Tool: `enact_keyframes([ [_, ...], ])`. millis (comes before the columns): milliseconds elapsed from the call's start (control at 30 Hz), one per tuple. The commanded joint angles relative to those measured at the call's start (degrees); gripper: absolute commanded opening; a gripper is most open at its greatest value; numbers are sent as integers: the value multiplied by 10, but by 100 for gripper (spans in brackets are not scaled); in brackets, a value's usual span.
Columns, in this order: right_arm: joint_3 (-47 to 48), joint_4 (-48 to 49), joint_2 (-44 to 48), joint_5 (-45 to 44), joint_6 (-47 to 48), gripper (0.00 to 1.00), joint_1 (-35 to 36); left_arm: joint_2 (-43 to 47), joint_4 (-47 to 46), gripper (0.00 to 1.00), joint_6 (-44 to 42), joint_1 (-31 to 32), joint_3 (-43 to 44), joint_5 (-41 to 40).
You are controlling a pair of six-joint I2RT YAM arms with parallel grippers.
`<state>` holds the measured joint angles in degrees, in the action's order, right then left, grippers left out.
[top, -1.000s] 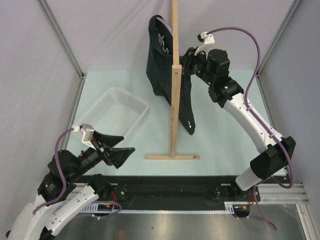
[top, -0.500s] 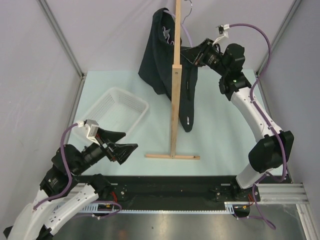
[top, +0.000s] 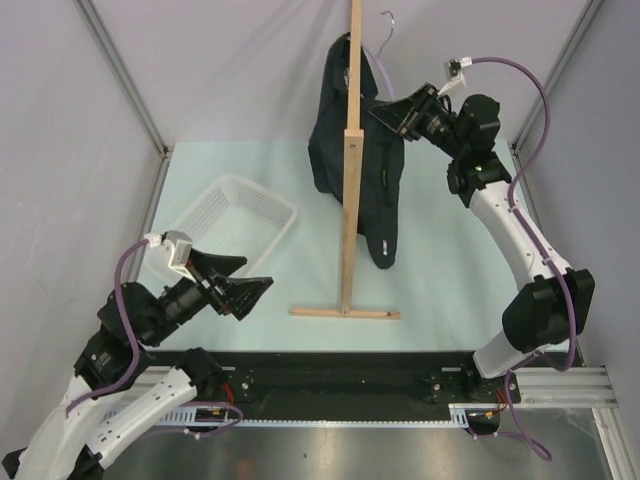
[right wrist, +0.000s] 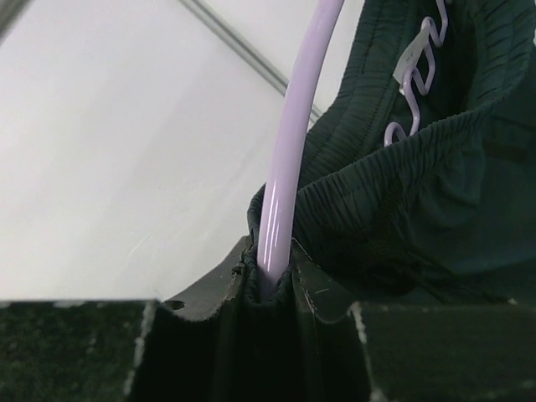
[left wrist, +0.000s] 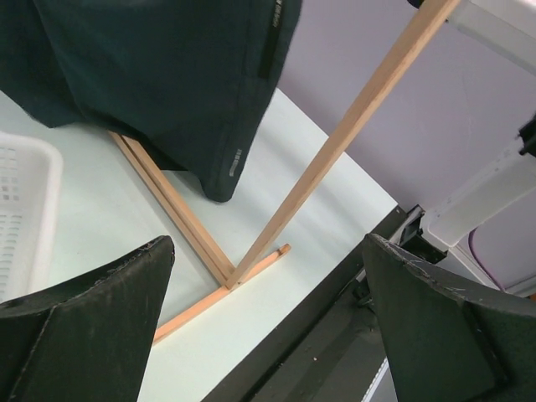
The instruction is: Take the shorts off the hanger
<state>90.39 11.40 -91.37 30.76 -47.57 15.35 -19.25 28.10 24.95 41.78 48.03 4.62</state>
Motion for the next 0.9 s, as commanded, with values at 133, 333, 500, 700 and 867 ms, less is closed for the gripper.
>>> enact_keyframes([
  [133, -124, -30, 146, 22, 78, 0, -36, -86, -6, 100, 4, 2, 65, 2],
  [333, -186, -110, 201, 66, 149, 0, -32, -155, -75, 98, 69, 2, 68, 44],
  [500, -235, -161, 234, 88, 186, 0, -2, -218, -147, 91, 140, -4, 80, 66],
  [700, -297, -147, 261, 82, 207, 0, 67, -294, -266, 85, 244, -85, 66, 184],
  [867, -322, -125, 267, 41, 219, 0, 122, -367, -322, 83, 239, -117, 99, 241],
])
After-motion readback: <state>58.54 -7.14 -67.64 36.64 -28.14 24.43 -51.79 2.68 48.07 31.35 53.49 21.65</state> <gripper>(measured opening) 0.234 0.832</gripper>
